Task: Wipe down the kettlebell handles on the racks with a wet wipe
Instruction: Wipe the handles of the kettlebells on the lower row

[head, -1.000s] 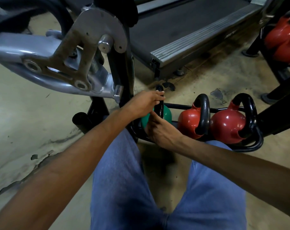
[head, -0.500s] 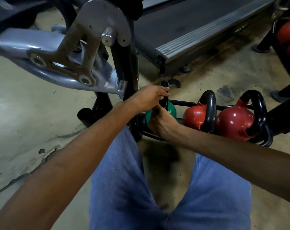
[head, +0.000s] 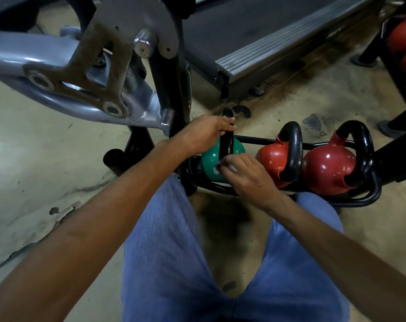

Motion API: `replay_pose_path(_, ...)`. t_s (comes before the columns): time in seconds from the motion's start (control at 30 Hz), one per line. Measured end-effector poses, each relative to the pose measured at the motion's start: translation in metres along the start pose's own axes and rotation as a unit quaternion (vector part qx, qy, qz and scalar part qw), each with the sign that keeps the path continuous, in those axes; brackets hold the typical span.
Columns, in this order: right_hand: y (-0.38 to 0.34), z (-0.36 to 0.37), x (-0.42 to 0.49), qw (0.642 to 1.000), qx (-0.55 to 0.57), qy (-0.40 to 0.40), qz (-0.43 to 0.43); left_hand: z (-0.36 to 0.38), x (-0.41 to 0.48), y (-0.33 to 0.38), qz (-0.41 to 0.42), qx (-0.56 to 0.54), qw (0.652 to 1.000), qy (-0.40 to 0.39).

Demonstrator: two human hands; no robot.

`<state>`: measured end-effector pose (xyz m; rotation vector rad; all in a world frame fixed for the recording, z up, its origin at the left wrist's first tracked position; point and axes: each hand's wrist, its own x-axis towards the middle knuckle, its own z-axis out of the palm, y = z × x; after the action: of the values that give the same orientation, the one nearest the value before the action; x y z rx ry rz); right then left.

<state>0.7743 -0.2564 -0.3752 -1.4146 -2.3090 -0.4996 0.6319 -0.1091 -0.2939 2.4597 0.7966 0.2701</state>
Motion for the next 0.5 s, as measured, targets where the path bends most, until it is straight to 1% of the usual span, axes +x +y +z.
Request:
replay_pose_path(0.07,-0.014,0.007,-0.006,0.988,0.071,0.070,0.120,0.001,-0.002,0.001,0.001,0.006,1.000,-0.005)
replay_pose_path(0.1,-0.021,0.009,-0.007,0.973,0.109,0.091,0.181,0.001,-0.002,0.001,0.004,0.008,1.000,-0.008)
replay_pose_path(0.13,-0.028,0.009,-0.007,0.951,0.151,0.109,0.245,0.002,-0.004,0.001,0.005,0.008,1.000,-0.012)
replay_pose_path(0.2,-0.041,0.009,-0.005,0.889,0.229,0.135,0.372,0.007,-0.007,0.000,0.002,0.002,1.000,-0.011)
replay_pose_path(0.27,-0.047,0.007,0.003,0.824,0.305,0.133,0.459,0.011,-0.011,0.001,0.001,-0.003,1.000,-0.006)
replay_pose_path(0.3,-0.044,0.007,0.011,0.794,0.345,0.124,0.485,0.012,-0.013,0.001,0.001,0.000,1.000,-0.009)
replay_pose_path(0.33,-0.038,0.008,0.020,0.756,0.399,0.112,0.507,0.012,-0.013,0.001,0.000,0.006,1.000,-0.015)
replay_pose_path(0.4,-0.021,0.012,0.038,0.655,0.516,0.089,0.546,0.010,-0.014,0.002,-0.001,0.020,0.999,-0.031)
replay_pose_path(0.43,-0.014,0.014,0.042,0.623,0.549,0.074,0.552,0.009,-0.015,0.004,-0.004,0.026,0.999,-0.038)
replay_pose_path(0.47,-0.010,0.015,0.041,0.624,0.556,0.053,0.546,0.009,-0.015,0.005,-0.006,0.031,0.999,-0.043)
replay_pose_path(0.5,-0.009,0.013,0.034,0.647,0.548,0.029,0.529,0.008,-0.015,0.006,-0.006,0.036,0.998,-0.047)
